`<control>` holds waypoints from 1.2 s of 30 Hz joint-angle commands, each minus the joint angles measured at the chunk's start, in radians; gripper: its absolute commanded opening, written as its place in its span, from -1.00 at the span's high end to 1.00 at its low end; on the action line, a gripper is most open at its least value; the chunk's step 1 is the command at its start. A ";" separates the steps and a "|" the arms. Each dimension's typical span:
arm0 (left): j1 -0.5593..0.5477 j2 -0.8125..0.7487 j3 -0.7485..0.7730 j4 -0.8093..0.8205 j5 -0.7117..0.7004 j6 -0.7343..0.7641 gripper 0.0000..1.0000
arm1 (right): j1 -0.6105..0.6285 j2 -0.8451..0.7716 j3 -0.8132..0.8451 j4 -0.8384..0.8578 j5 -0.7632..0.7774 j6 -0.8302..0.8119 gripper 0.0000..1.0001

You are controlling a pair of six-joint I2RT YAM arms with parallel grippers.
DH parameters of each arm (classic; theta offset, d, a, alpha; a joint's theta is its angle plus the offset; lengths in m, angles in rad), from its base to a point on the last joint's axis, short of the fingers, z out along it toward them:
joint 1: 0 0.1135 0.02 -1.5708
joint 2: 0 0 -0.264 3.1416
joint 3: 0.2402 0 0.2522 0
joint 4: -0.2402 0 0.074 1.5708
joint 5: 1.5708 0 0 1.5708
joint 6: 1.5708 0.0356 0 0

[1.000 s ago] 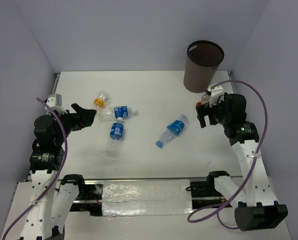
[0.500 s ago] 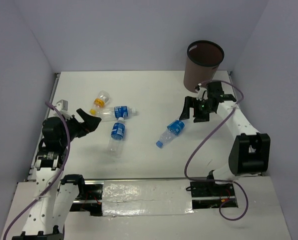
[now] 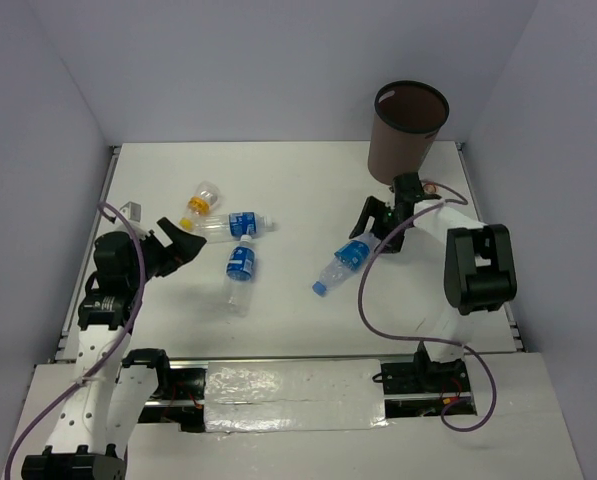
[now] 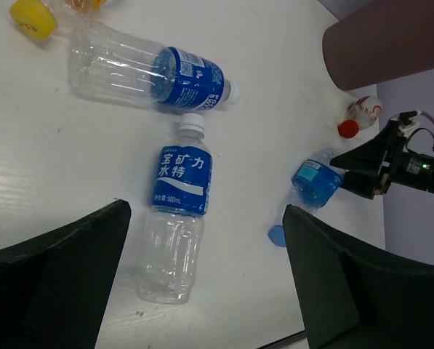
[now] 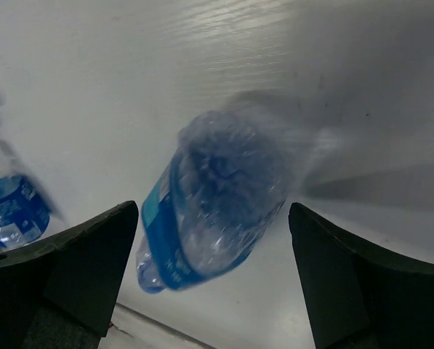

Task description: Put the plastic bottles in the bin

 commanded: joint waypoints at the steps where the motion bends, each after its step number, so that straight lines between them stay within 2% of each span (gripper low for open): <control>1: -0.001 0.001 0.003 0.045 0.018 -0.022 -0.99 | 0.020 0.080 0.011 0.063 0.045 0.068 -0.82; 4: -0.001 0.001 0.006 0.030 0.015 -0.017 -0.99 | 0.026 0.107 0.005 0.074 0.053 0.074 -0.78; 7: 0.001 -0.006 -0.006 0.033 0.017 -0.025 -0.99 | 0.036 0.114 -0.004 0.093 0.056 0.076 -0.55; 10: -0.001 -0.019 -0.024 0.040 0.026 -0.038 -0.99 | 0.040 0.105 -0.009 0.104 0.050 0.062 -0.18; 12: 0.001 -0.025 -0.040 0.052 0.037 -0.046 -0.99 | 0.042 0.087 -0.013 0.109 0.044 0.044 0.27; 13: -0.001 -0.026 -0.046 0.053 0.041 -0.049 -0.99 | 0.043 0.079 -0.013 0.109 0.044 0.035 0.41; 16: -0.001 -0.022 -0.067 0.053 0.064 -0.054 -0.99 | 0.043 0.035 -0.007 0.103 0.044 -0.011 0.72; 18: -0.004 -0.016 -0.081 0.054 0.089 -0.058 -0.99 | 0.046 -0.022 0.010 0.100 0.048 -0.051 0.76; 22: -0.031 0.000 -0.101 0.054 0.089 -0.063 -0.99 | 0.046 -0.143 0.080 0.101 0.011 -0.256 0.79; 27: -0.117 0.033 -0.117 0.051 0.041 -0.060 -0.99 | 0.048 -0.280 0.281 0.135 -0.015 -0.465 0.79; 32: -0.215 0.115 -0.110 0.062 -0.026 -0.060 -0.99 | 0.033 -0.260 0.531 0.236 0.100 -0.587 0.76; 36: -0.283 0.171 -0.095 0.066 -0.091 -0.063 -0.99 | 0.008 -0.135 0.706 0.339 0.191 -0.597 0.75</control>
